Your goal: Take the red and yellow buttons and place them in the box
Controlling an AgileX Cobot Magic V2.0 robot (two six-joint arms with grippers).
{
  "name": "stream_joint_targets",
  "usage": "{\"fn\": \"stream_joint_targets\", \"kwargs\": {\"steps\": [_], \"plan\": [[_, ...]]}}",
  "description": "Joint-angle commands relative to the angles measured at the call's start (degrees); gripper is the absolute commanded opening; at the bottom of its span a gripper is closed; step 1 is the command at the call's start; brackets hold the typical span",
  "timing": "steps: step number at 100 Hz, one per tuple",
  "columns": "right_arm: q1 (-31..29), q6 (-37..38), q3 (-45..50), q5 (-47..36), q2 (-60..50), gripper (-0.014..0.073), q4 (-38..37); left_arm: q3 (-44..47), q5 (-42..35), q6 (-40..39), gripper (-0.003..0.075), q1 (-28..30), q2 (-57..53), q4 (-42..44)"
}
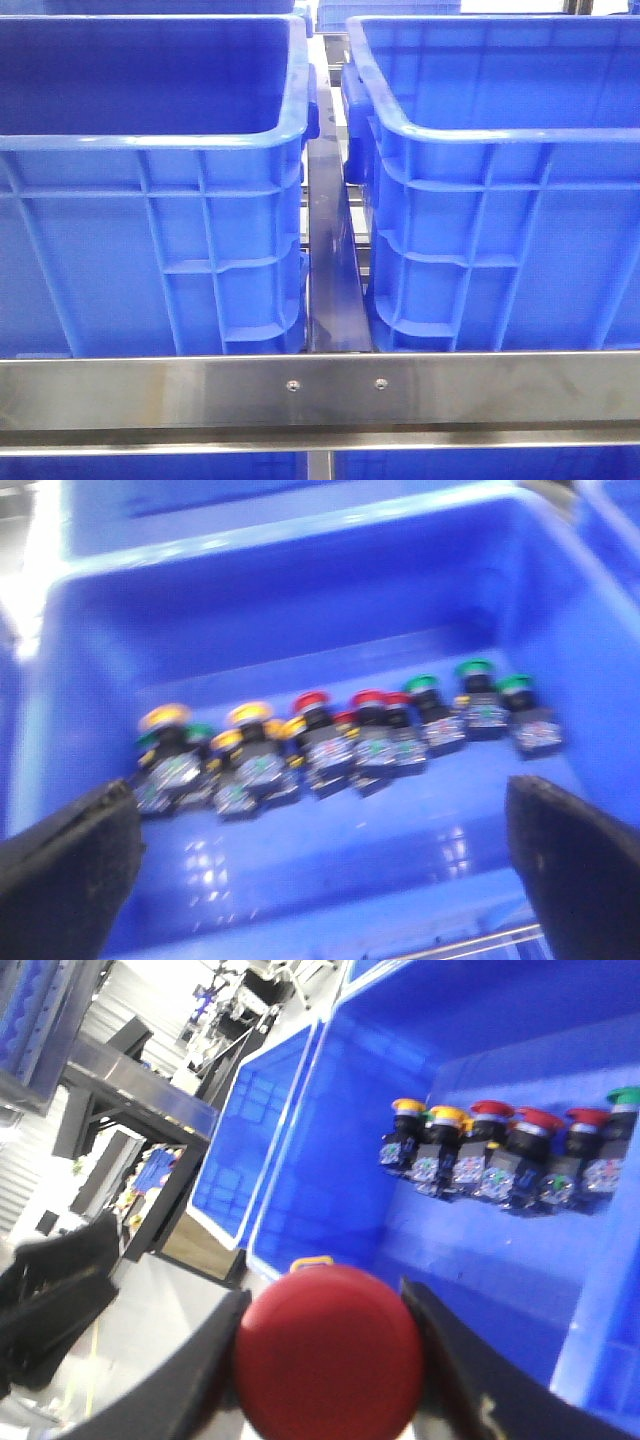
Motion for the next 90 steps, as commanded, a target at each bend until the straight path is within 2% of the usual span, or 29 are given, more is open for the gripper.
{"fn": "stream_joint_targets", "kwargs": {"steps": [1, 13, 20, 27, 39, 47, 73, 90], "plan": [[0.02, -1.75, -2.11, -0.62, -1.30, -0.0067, 3.67, 2.24, -5.24, -1.25, 0.0671, 1.65, -3.75, 0.39], [0.02, -1.79, -2.11, -3.65, -1.30, -0.0067, 3.67, 6.46, -5.52, -1.25, 0.0652, 2.57, -9.56, -0.29], [-0.44, -1.79, -2.11, -4.59, -1.30, -0.0067, 3.67, 8.19, -5.63, -1.25, 0.0577, 2.57, -12.34, -0.29], [-1.65, -1.79, -2.11, -4.64, -1.30, -0.0067, 3.87, 9.31, -5.63, -1.25, 0.0445, 2.57, -14.34, -0.29], [-5.39, -1.79, -2.11, -4.71, -1.30, -0.0067, 4.80, 9.70, -5.63, -1.25, 0.0148, 2.57, -15.97, -0.29], [-9.33, -1.79, -2.11, -5.15, -1.30, -0.0067, 5.13, 9.70, -5.63, -1.25, -0.0015, 2.57, -16.07, -0.29], [-21.06, -1.79, -2.40, -6.88, 1.59, -0.0067, 5.13, 9.70, -5.76, -1.25, -0.0019, 2.57, -16.07, -0.29], [-23.63, -2.29, -5.39, -5.46, 9.64, -0.0067, 4.87, 9.70, -5.85, -1.25, -0.0019, 2.57, -16.07, -0.29]]}}
